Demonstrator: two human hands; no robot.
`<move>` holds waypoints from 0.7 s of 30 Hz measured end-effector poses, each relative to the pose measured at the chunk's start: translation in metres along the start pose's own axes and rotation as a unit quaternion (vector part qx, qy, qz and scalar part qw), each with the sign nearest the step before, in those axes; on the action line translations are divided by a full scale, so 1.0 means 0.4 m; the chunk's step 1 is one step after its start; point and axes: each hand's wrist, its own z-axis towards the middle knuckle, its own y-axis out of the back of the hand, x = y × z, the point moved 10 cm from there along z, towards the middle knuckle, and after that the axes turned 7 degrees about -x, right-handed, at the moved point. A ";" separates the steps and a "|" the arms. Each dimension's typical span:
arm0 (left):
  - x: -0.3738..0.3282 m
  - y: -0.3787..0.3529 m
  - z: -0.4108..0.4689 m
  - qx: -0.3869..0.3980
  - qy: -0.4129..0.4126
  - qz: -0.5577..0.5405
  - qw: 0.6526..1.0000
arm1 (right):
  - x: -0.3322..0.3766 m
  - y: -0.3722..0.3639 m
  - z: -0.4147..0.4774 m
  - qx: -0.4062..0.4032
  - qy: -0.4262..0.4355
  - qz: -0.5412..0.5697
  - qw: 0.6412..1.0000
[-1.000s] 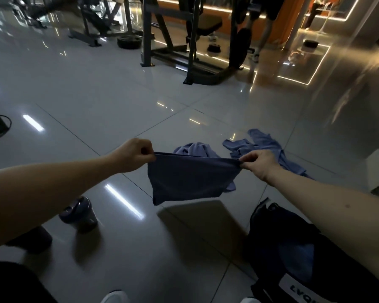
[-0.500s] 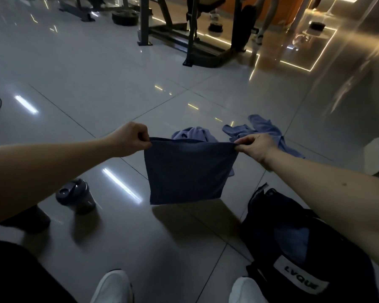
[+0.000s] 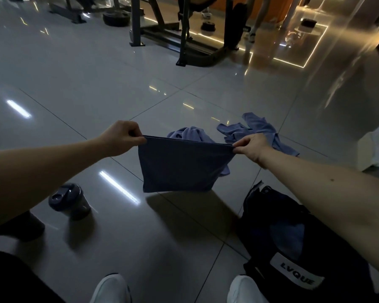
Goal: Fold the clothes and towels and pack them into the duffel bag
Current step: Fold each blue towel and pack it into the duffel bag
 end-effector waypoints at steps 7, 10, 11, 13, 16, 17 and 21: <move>-0.027 -0.007 0.012 -0.023 -0.025 0.045 0.998 | 0.020 0.029 0.016 -0.073 0.030 0.019 0.997; -0.034 0.008 0.025 -0.042 -0.041 0.065 0.996 | 0.035 0.030 0.028 -0.076 0.050 0.003 0.996; -0.034 0.013 0.029 -0.047 -0.043 0.069 0.996 | 0.040 0.032 0.030 -0.082 0.051 0.009 0.995; -0.035 0.024 0.035 -0.052 -0.052 0.090 0.993 | 0.050 0.034 0.027 -0.087 0.037 0.044 0.995; -0.059 0.048 0.038 -0.084 -0.082 0.135 0.984 | 0.066 0.040 0.015 -0.082 0.014 0.111 0.990; -0.070 0.059 0.036 -0.100 -0.091 0.132 0.982 | 0.070 0.044 0.015 -0.080 0.007 0.139 0.987; -0.082 0.070 0.021 -0.115 -0.101 0.080 0.985 | 0.078 0.042 0.015 -0.074 -0.016 0.202 0.976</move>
